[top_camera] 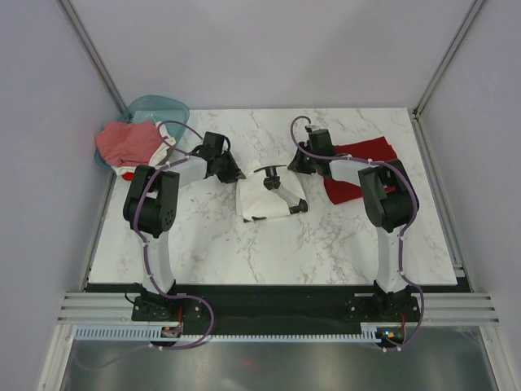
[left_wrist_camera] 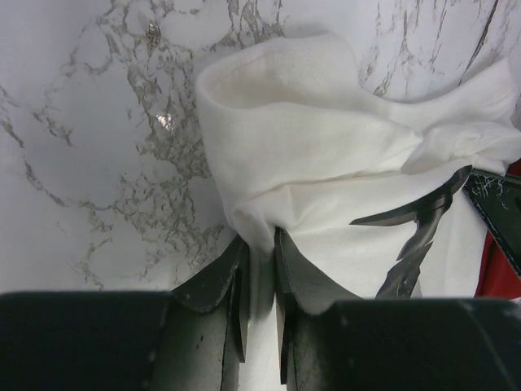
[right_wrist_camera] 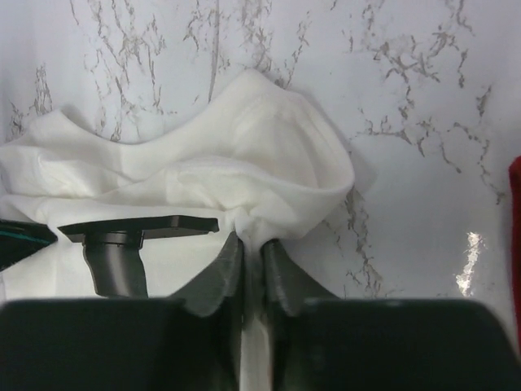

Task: Fold and stack the t-shirts
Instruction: Neatly place the folded tshirt to the corner

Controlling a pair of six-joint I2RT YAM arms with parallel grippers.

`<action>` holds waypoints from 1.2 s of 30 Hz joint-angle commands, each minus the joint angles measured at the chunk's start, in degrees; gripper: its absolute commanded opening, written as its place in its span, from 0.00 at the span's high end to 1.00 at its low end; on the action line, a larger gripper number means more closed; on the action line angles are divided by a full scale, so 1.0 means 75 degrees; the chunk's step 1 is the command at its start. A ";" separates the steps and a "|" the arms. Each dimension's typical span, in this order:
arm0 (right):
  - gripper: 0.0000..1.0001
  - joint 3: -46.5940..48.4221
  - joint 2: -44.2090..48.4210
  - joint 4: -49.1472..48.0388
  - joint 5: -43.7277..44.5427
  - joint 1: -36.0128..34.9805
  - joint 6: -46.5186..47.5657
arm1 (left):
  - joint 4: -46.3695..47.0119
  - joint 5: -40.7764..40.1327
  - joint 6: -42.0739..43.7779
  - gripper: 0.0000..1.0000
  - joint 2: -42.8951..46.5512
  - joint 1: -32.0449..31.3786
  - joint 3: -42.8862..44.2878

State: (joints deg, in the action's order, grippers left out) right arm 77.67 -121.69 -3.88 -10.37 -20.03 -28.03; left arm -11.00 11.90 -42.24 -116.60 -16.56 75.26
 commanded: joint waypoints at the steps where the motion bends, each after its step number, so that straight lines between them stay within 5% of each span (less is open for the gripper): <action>1: 0.90 0.0109 -0.0087 0.0165 -0.0059 -0.0141 0.0058 | -0.0267 -0.0321 0.0393 0.78 -0.0017 0.0051 0.0148; 3: 1.00 0.0167 -0.0006 0.0201 -0.0024 -0.0200 0.0128 | -0.0279 -0.0345 0.0405 0.81 0.0019 0.0016 0.0137; 9: 1.00 -0.0112 0.0580 0.0190 0.0129 -0.0270 0.0175 | -0.0267 -0.0566 0.0440 0.98 0.0334 -0.0183 0.0031; 26: 1.00 -0.1683 0.3344 0.0505 0.1136 -0.0282 -0.0001 | -0.0033 -0.1891 -0.0005 0.98 0.2503 -0.1647 -0.1140; 36: 1.00 -0.2058 0.5290 0.2368 0.2531 0.0454 0.0046 | 0.0213 -0.2161 -0.0672 0.98 0.2937 -0.3240 -0.0942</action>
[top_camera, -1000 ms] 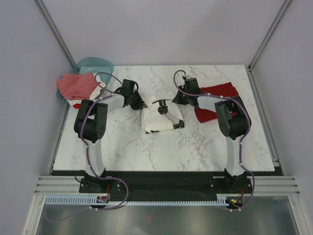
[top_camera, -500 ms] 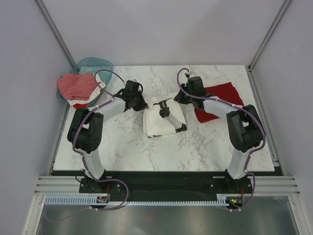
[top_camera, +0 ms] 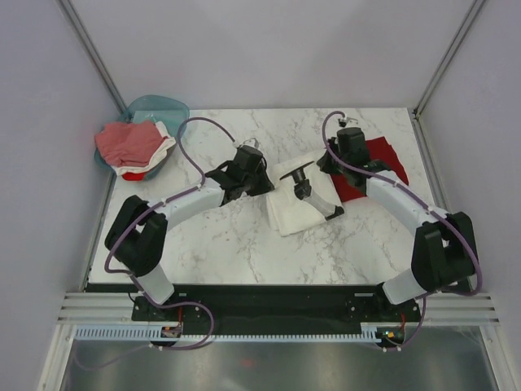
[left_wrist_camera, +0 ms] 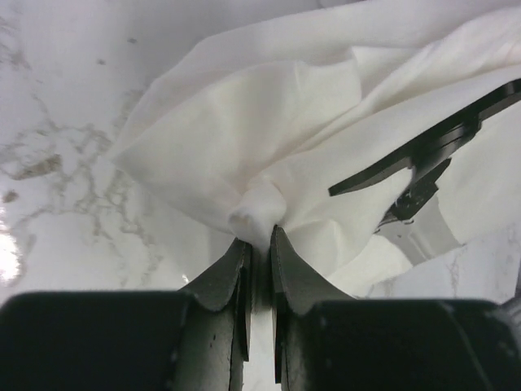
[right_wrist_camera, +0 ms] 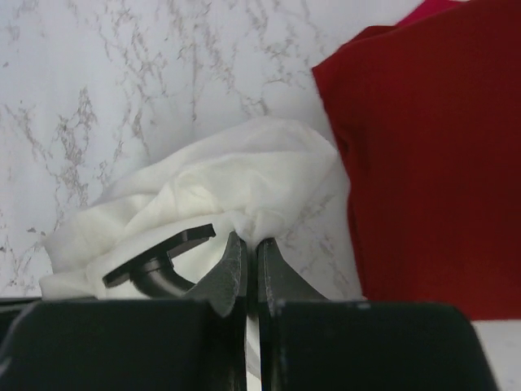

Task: Fold and stack the t-shirts
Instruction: Neatly place the folded tshirt to the corner

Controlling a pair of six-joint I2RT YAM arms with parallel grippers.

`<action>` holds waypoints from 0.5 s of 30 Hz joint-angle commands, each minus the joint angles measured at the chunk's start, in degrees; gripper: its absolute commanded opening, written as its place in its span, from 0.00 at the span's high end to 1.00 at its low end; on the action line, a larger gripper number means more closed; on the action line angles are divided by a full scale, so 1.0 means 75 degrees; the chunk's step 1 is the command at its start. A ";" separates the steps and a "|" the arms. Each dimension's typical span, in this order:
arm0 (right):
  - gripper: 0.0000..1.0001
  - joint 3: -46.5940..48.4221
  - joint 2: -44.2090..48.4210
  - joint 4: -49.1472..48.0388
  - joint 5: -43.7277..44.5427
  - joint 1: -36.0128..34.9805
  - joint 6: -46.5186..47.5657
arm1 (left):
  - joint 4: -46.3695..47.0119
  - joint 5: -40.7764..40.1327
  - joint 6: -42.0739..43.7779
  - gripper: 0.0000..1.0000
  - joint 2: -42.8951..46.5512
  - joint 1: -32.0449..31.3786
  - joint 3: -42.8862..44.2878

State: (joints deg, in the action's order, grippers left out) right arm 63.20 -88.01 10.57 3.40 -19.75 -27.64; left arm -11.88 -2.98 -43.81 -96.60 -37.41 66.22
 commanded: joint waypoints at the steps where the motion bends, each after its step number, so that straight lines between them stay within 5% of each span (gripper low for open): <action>1: 1.00 -0.0164 0.0940 0.0593 0.0707 0.0557 -0.0006 | 0.0342 -0.0188 -0.0556 0.98 0.0119 -0.0740 0.0381; 15: 1.00 0.0936 0.0485 0.1274 0.0859 0.3006 -0.0182 | 0.0705 -0.0914 -0.0569 0.98 -0.2774 -0.2137 0.4060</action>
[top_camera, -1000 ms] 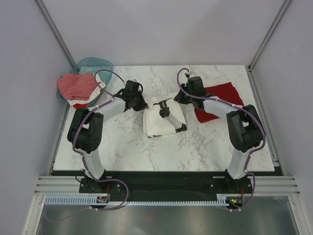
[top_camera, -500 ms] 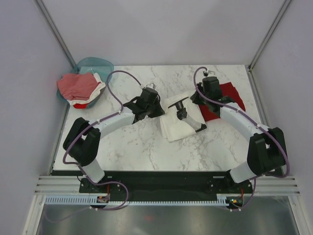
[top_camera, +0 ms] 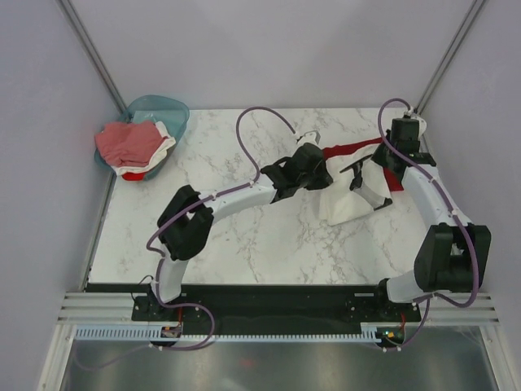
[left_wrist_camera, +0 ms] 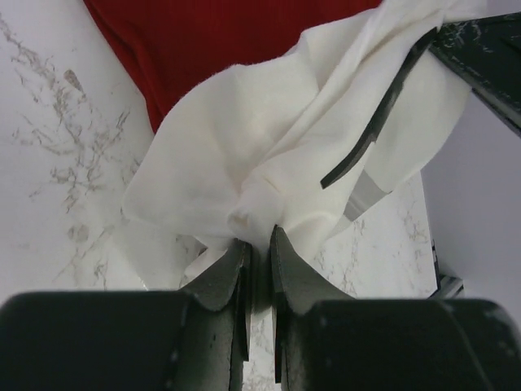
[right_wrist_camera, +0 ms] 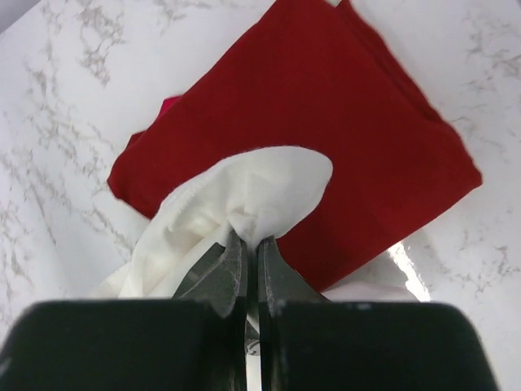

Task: Fold and stack the t-shirts
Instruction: Neatly place the folded tshirt to the corner

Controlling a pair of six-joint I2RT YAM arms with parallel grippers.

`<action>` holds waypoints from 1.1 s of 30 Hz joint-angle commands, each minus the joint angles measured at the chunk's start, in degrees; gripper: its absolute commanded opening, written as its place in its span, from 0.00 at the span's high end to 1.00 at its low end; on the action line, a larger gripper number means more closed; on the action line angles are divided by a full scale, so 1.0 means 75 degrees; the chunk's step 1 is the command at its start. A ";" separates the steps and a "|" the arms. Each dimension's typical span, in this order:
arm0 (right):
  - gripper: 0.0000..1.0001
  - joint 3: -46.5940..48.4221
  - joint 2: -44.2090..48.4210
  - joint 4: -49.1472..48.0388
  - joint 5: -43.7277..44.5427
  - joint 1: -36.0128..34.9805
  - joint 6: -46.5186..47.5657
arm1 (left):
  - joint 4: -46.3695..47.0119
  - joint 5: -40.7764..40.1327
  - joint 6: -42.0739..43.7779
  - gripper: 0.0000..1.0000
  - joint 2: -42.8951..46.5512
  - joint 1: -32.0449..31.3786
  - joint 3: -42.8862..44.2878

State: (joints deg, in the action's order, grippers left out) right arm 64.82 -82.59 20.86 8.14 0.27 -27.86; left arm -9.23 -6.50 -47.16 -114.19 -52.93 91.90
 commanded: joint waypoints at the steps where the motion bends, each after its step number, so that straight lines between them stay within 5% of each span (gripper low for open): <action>1: 1.00 0.0837 -0.0320 -0.0098 0.0366 0.0397 -0.0165 | 0.0399 -0.0480 -0.0099 0.98 -0.0512 -0.0080 0.0835; 14: 1.00 0.2114 -0.1304 -0.0450 0.1645 0.0573 -0.0399 | 0.1208 -0.1184 0.1505 0.98 -0.1508 -0.0092 0.2230; 23: 0.98 0.3297 -0.3073 -0.0683 0.1493 0.0748 -0.0680 | 0.1126 -0.0752 0.1390 0.98 -0.3019 0.0341 0.4093; 25: 0.91 0.3521 -0.3552 -0.0684 0.1202 0.0784 -0.0762 | 0.1068 -0.0610 0.1226 0.98 -0.3429 0.0599 0.4514; 27: 0.54 0.3767 -0.3939 -0.0766 0.1094 0.0796 -0.0856 | 0.1020 -0.0516 0.0933 0.97 -0.3745 0.0857 0.4668; 29: 0.18 0.3862 -0.4058 -0.0766 0.1537 0.0819 -0.0961 | 0.0997 -0.0551 0.0676 0.70 -0.3945 0.1044 0.4739; 30: 0.15 0.3862 -0.4082 -0.0778 0.1667 0.0819 -0.1008 | 0.0974 -0.0574 0.0593 0.55 -0.4097 0.1115 0.4797; 31: 0.13 0.3931 -0.4082 -0.0778 0.1819 0.0819 -0.0962 | 0.0915 -0.0679 0.0499 0.25 -0.4145 0.1173 0.4798; 33: 0.12 0.3944 -0.3978 -0.0778 0.1949 0.0831 -0.0857 | 0.0903 -0.0575 0.0451 0.10 -0.4169 0.1326 0.4821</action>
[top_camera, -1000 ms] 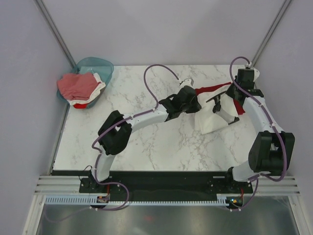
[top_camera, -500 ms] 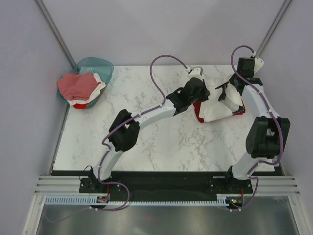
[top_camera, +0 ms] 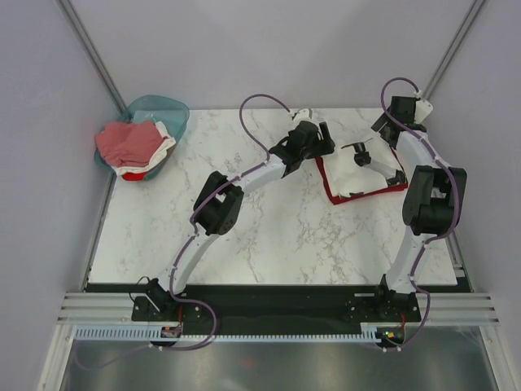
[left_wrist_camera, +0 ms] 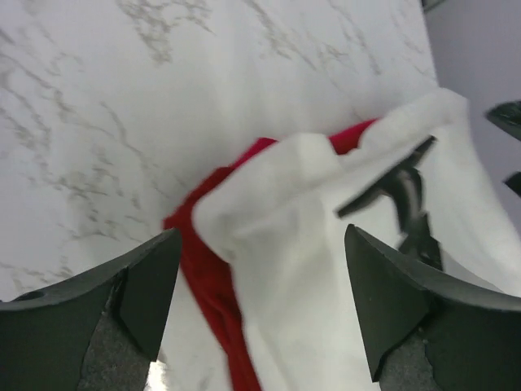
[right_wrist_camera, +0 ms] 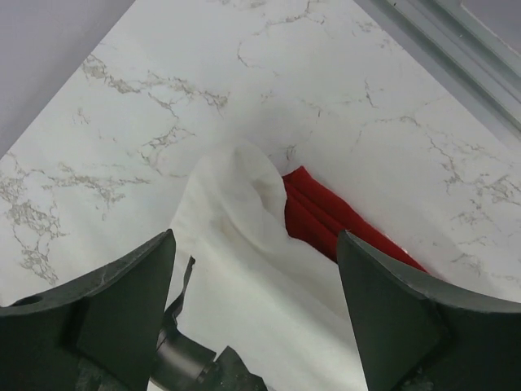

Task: Fold and stack the t-shirts
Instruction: Neatly place the folded tshirt to the corner

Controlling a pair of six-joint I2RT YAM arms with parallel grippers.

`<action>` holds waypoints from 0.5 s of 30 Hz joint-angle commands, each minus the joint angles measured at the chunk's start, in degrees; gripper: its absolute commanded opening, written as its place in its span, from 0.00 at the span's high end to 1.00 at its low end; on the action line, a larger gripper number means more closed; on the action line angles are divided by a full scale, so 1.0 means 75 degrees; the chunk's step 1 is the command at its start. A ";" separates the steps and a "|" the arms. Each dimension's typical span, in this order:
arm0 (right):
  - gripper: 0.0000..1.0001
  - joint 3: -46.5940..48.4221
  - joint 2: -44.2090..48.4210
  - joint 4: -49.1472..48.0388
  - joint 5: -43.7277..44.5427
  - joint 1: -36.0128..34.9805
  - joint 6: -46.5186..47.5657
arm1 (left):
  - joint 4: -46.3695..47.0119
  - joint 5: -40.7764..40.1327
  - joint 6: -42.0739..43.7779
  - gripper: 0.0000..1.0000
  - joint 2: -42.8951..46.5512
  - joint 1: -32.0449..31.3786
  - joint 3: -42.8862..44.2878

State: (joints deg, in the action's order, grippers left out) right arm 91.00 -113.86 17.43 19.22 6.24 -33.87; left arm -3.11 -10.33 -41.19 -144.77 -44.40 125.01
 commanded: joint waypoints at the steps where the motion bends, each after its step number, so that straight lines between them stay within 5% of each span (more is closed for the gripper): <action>1: 0.12 0.0383 0.0263 -0.0332 0.0518 0.0035 -0.0020 | 0.0052 -0.0006 -0.0321 0.09 -0.0057 0.0225 0.0395; 7: 0.16 -0.0458 0.1118 -0.0518 0.0590 0.0012 0.0121 | 0.0157 0.0040 0.0078 0.09 0.0785 0.0260 -0.0390; 15: 0.65 -0.2100 0.2699 -0.1035 -0.0452 0.0023 -0.0347 | 0.0977 0.0627 -0.0121 0.26 0.1946 -0.0161 -0.2217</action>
State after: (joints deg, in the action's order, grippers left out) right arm 78.32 -98.19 12.38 19.11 6.22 -34.06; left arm -1.63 -7.55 -41.80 -137.01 -43.27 112.68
